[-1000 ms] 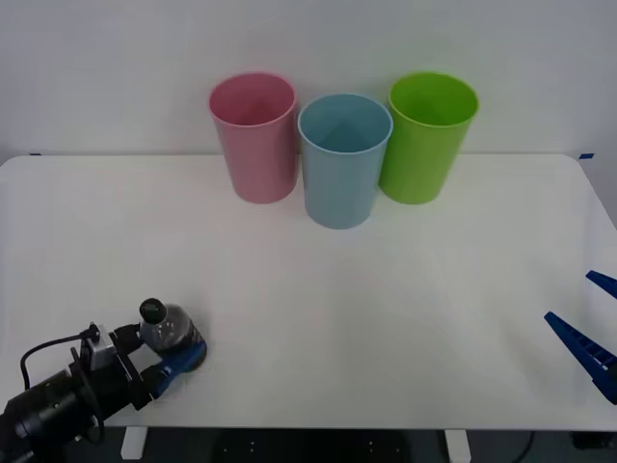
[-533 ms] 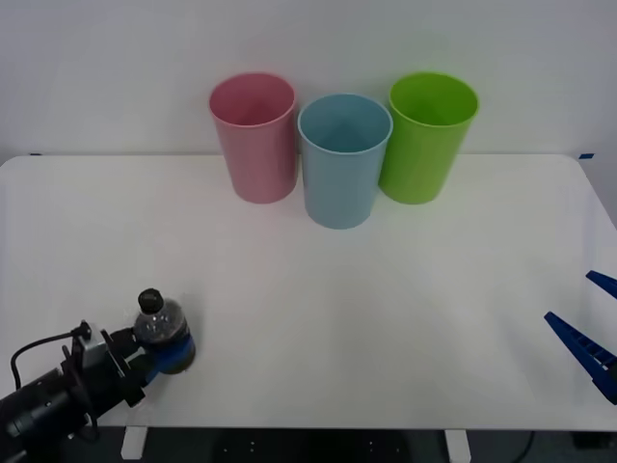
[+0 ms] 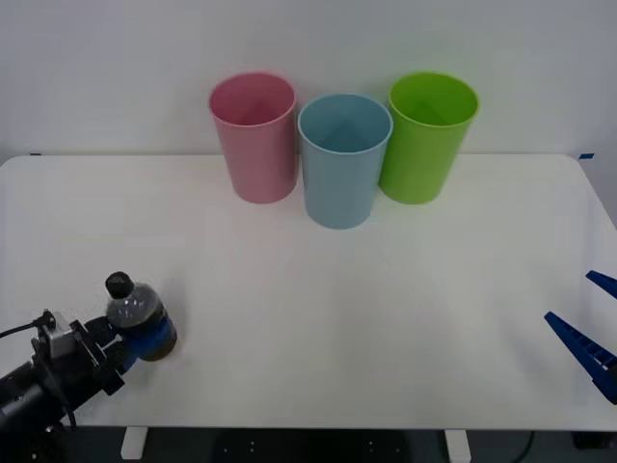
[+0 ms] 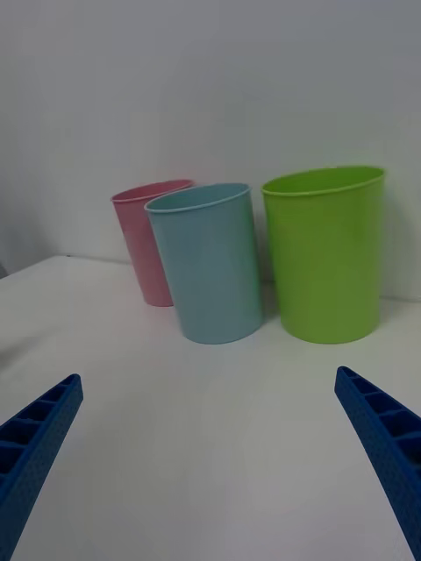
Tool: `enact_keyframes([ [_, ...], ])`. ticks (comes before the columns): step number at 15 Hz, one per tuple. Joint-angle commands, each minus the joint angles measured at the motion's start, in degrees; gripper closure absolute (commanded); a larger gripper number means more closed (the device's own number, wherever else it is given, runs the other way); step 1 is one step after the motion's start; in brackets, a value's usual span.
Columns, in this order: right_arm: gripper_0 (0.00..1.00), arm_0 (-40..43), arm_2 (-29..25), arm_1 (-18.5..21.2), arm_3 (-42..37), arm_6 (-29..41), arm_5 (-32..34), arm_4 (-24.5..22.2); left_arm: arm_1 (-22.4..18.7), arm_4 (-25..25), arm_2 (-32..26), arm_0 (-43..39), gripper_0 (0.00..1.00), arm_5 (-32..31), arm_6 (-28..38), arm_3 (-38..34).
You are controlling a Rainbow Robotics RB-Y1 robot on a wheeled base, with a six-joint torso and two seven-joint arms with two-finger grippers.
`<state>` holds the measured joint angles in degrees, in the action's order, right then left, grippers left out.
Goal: Grasp the object on the table and drop it into the matching bin: aluminum can to the light blue bin, PET bottle to the pink bin.
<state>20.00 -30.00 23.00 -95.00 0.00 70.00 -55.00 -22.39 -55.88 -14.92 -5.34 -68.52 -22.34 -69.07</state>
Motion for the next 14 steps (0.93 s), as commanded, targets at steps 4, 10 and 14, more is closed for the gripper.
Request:
enact_keyframes([
  [4, 0.00, 0.0, 0.0, 0.0, 0.0, 0.0, 0.0, 0.0, -0.1, 3.4, -1.2, -6.0, 1.00, 9.4, 10.7, -15.7],
  [10, 0.00, 0.0, 0.0, 0.0, 0.0, 0.0, 0.0, 0.0, 0.0, 9.6, -1.2, -7.2, 1.00, 19.0, 15.5, -25.1],
  [14, 0.00, 0.0, 0.0, 0.0, 0.0, 0.0, 0.0, 0.0, 0.0, 10.8, -1.6, -7.0, 1.00, 26.8, 17.0, -31.7],
])
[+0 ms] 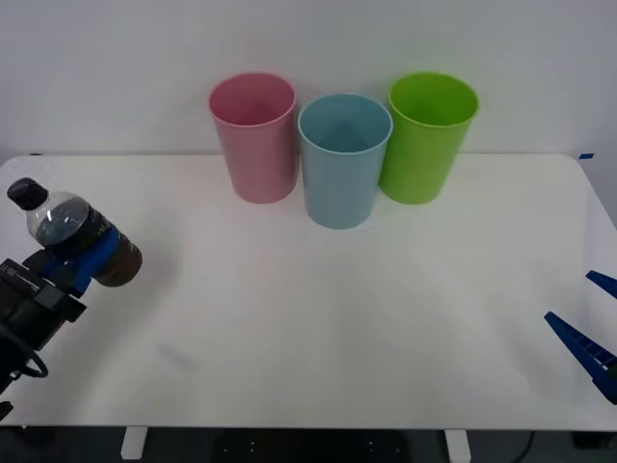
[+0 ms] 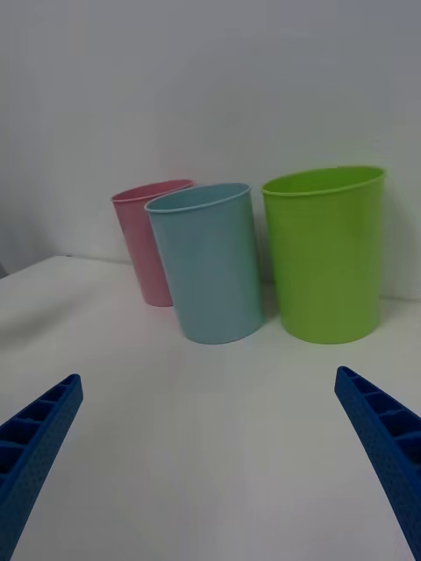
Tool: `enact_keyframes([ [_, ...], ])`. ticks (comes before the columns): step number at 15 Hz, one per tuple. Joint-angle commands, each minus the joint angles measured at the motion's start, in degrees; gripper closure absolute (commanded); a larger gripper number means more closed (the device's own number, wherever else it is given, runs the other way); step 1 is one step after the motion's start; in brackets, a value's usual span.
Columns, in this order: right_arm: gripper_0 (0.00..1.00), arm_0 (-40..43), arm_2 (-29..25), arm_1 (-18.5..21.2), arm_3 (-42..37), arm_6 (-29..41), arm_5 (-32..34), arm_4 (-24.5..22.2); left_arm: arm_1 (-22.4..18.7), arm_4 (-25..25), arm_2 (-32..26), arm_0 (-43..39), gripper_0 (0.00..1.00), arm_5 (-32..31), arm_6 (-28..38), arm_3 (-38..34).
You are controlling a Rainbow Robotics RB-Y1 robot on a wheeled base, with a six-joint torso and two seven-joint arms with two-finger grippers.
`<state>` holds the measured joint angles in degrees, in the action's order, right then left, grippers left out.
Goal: Grasp the object on the table and drop it into the matching bin: aluminum can to the light blue bin, PET bottle to the pink bin.
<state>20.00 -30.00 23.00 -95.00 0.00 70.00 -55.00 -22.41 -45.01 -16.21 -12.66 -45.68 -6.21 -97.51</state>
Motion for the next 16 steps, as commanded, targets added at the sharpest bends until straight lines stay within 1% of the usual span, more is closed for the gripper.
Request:
enact_keyframes([
  [1, 0.00, 0.0, 0.0, 0.0, 0.0, 0.0, 0.0, 0.0, 0.0, -1.1, -0.3, 1.3, 1.00, 5.3, 1.5, -4.1],
  [3, 0.00, 0.0, 0.0, 0.0, 0.0, 0.0, 0.0, 0.0, 0.0, -3.7, -0.2, 5.4, 1.00, 7.9, 2.6, -4.3],
  [5, 0.00, 0.0, 0.0, 0.0, 0.0, 0.0, 0.0, 0.0, 0.0, -6.2, -0.1, 9.0, 1.00, 8.8, 7.3, -4.3],
  [9, 0.00, 0.0, 0.0, 0.0, 0.0, 0.0, 0.0, 0.0, 0.0, -11.2, -0.1, 14.6, 1.00, 9.9, 14.6, -4.2],
  [10, 0.00, 0.0, 0.0, 0.0, 0.0, 0.0, 0.0, 0.0, 0.0, -14.6, -0.2, 16.3, 1.00, 10.5, 16.7, -4.1],
  [12, 0.00, 0.0, 0.0, 0.0, 0.0, 0.0, 0.0, 0.0, 0.3, -17.5, -0.1, 19.1, 1.00, 11.5, 17.5, -2.9],
  [16, 0.00, 0.0, 0.0, 0.0, 0.0, 0.0, 0.0, 0.0, 0.3, -21.8, 2.6, 27.8, 1.00, 11.8, 17.5, 4.4],
])
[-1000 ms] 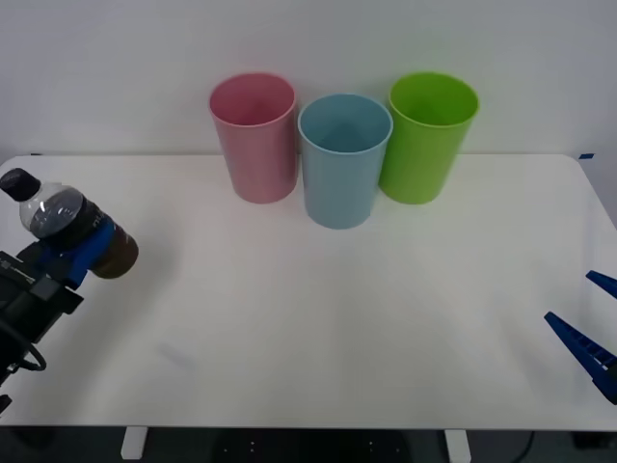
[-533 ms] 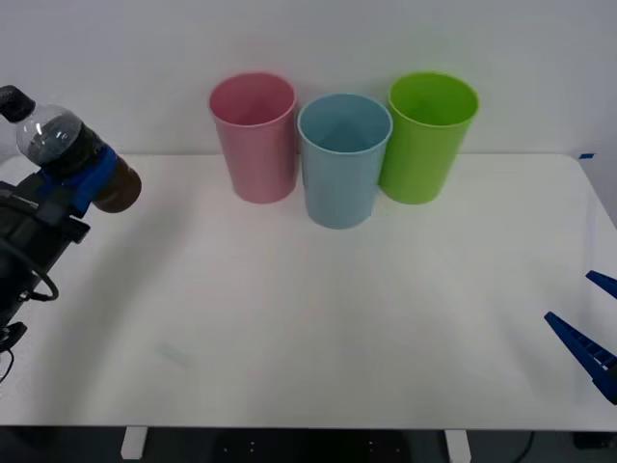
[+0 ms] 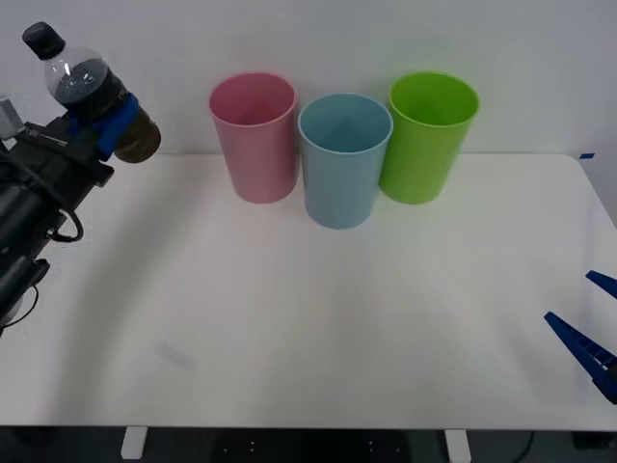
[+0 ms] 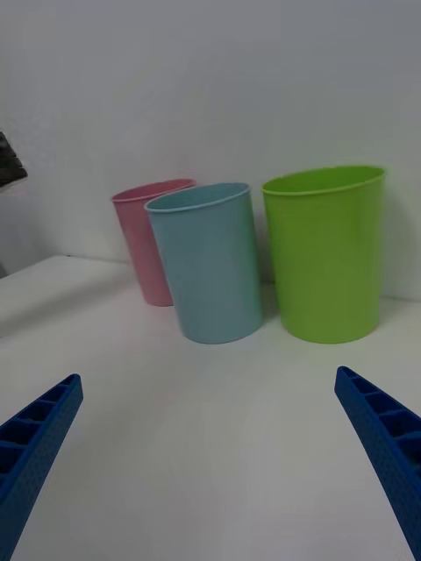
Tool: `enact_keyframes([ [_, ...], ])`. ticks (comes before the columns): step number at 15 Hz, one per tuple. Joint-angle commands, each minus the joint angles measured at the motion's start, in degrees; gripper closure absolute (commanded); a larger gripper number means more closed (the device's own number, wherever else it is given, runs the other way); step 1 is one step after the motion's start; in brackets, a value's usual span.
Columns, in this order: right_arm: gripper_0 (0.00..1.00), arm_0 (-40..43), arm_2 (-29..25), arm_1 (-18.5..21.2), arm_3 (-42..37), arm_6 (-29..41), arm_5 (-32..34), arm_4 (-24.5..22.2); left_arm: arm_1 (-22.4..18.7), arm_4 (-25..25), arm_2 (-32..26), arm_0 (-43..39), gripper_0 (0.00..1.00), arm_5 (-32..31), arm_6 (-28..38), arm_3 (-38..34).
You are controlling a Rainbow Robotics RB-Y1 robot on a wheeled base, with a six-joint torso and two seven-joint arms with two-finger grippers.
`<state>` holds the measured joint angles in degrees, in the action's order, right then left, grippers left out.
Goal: Grasp the object on the table and drop it into the matching bin: aluminum can to the light blue bin, PET bottle to the pink bin.
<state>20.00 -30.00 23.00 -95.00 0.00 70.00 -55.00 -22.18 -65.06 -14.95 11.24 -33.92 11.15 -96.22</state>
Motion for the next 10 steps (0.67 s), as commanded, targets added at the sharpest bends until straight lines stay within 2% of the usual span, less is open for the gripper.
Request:
enact_keyframes([
  [1, 0.00, 0.0, 0.0, 0.0, 0.0, 0.0, 0.0, 0.0, 0.1, -2.1, 2.2, 5.9, 1.00, 0.4, 0.3, 5.0],
  [3, 0.00, 0.0, 0.0, 0.0, 0.0, 0.0, 0.0, 0.0, 0.6, -3.9, 4.2, 11.0, 1.00, 1.8, 0.0, 10.3],
  [10, 0.00, 0.0, 0.0, 0.0, 0.0, 0.0, 0.0, 0.0, 5.2, -12.5, 5.3, 29.3, 1.00, 2.7, -0.9, 30.7],
])
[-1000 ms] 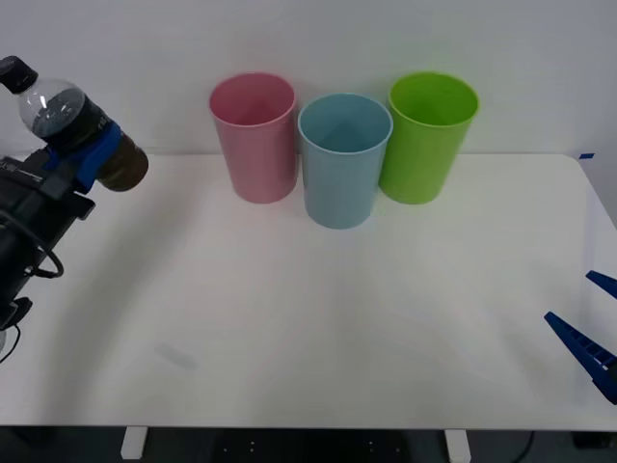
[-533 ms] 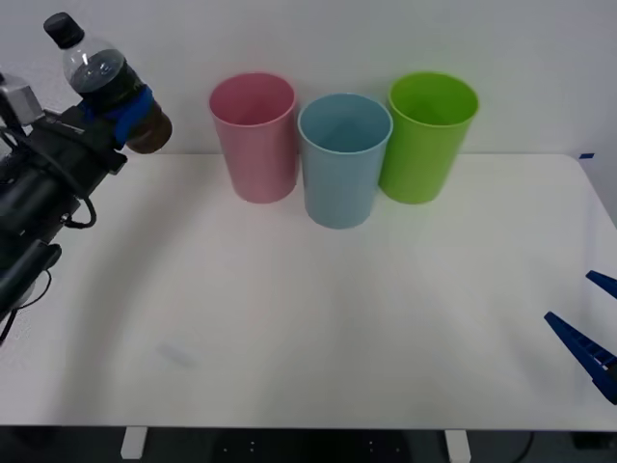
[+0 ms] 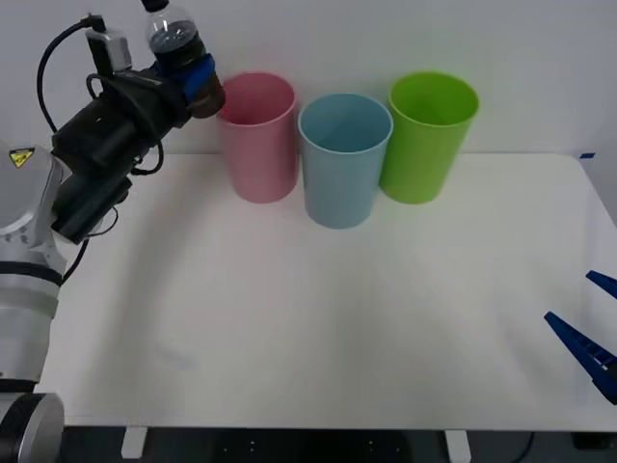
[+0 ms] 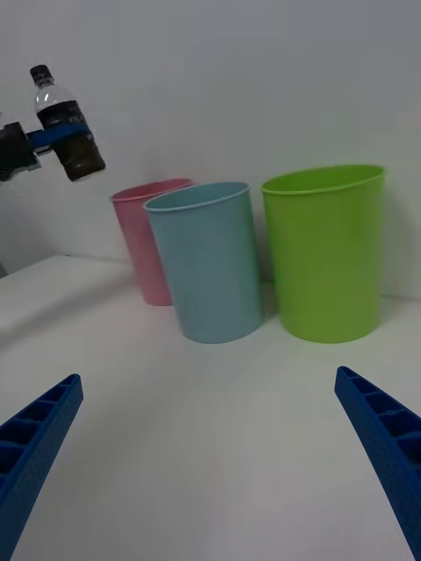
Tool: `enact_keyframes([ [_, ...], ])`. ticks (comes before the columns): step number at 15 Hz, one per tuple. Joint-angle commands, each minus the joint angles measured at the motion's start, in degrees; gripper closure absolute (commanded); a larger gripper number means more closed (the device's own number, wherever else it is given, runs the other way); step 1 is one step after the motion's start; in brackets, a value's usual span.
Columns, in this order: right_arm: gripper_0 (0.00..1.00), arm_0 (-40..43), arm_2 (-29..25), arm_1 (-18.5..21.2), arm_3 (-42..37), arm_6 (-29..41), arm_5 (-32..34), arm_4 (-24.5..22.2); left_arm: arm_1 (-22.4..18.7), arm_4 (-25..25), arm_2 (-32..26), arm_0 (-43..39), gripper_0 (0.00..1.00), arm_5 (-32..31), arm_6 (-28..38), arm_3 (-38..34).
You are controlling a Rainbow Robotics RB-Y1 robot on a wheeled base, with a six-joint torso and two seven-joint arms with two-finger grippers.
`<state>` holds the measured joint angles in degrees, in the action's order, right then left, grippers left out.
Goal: Grasp the object on the table and drop it into the matching bin: aluminum can to the light blue bin, PET bottle to the pink bin.
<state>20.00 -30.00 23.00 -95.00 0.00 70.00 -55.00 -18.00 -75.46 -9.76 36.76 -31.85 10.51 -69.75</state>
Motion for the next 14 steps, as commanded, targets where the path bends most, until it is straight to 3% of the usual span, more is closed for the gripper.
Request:
enact_keyframes([
  [1, 0.00, 0.0, 0.0, 0.0, 0.0, 0.0, 0.0, 0.0, 1.7, -3.4, 0.1, 6.7, 1.00, 1.6, -0.4, 7.3],
  [7, 0.00, 0.0, 0.0, 0.0, 0.0, 0.0, 0.0, 0.0, 6.0, -10.1, 0.1, 15.5, 1.00, 9.3, -2.2, 16.8],
  [14, 0.00, 0.0, 0.0, 0.0, 0.0, 0.0, 0.0, 0.0, 8.9, -13.7, 0.1, 17.4, 1.00, 13.0, -4.5, 18.7],
])
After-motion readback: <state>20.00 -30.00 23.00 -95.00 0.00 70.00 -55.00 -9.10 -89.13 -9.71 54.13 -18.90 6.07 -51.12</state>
